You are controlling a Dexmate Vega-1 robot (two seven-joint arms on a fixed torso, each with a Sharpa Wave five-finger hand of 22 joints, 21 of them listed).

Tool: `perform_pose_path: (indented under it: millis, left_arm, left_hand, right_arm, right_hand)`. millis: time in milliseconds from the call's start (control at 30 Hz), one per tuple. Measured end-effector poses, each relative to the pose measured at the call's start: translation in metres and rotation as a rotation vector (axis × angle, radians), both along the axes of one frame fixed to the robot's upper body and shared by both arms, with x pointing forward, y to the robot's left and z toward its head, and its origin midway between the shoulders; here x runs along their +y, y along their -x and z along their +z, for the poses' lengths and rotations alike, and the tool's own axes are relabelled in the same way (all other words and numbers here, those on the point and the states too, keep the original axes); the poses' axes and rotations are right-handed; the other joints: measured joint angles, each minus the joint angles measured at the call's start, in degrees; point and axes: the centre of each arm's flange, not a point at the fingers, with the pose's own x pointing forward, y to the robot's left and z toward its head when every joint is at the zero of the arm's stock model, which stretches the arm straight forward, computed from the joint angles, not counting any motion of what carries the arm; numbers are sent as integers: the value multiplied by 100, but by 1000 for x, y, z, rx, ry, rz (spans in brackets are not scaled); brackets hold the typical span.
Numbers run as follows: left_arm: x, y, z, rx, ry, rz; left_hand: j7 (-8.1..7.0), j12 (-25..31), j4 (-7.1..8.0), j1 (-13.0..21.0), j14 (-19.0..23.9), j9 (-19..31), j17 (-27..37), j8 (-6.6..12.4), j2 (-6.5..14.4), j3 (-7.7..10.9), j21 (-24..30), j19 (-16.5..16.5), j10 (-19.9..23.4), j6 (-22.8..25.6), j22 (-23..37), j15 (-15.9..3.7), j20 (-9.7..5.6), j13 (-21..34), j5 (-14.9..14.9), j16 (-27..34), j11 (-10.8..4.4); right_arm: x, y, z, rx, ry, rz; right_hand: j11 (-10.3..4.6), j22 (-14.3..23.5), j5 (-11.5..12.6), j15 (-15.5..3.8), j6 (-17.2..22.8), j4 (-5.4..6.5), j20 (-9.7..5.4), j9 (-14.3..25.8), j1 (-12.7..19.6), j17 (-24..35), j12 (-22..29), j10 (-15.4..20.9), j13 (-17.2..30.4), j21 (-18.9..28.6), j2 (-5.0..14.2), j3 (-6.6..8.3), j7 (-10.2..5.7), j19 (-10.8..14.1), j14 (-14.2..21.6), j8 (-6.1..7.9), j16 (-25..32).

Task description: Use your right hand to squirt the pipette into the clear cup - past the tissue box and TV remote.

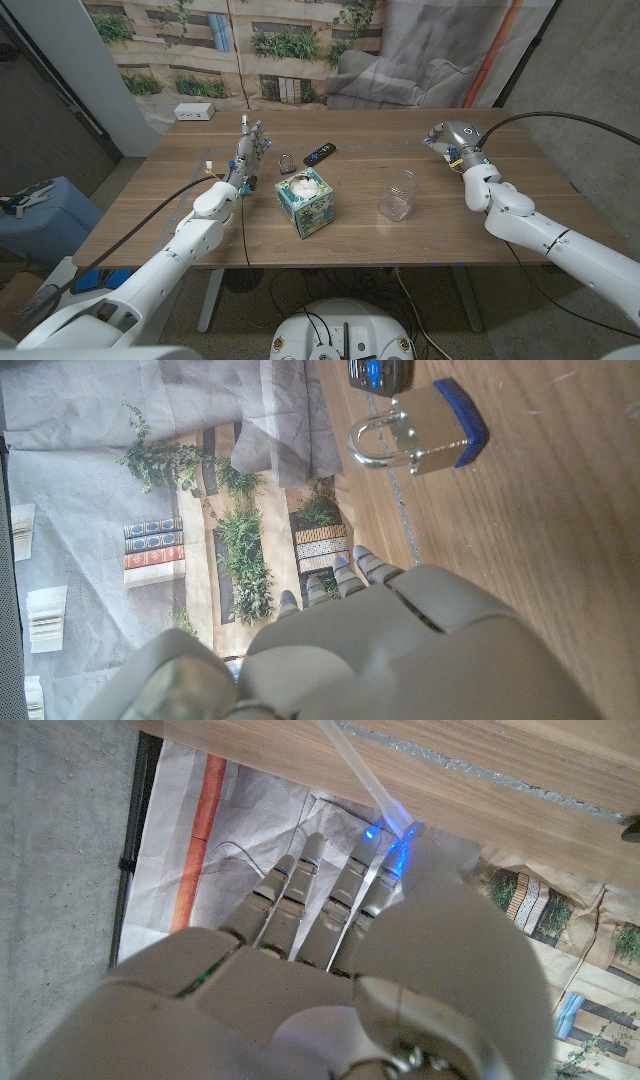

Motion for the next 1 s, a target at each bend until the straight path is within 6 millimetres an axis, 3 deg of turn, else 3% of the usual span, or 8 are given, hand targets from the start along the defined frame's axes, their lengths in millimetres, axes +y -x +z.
perform_pose_path:
  millis: [1000]
  left_arm:
    - [0,0,0,-1,0,-1]
  left_hand:
    - [0,0,0,0,0,0,0,0,0,0,0,0,0,0,0,0,0,0,0,0,0]
  right_arm:
    - [22,-36,-1,120,108,-21]
  right_hand:
    - [0,0,0,11,20,0,0,-15,0,1,0,62,1,0,0,0,-21,0,11,-3,-55]
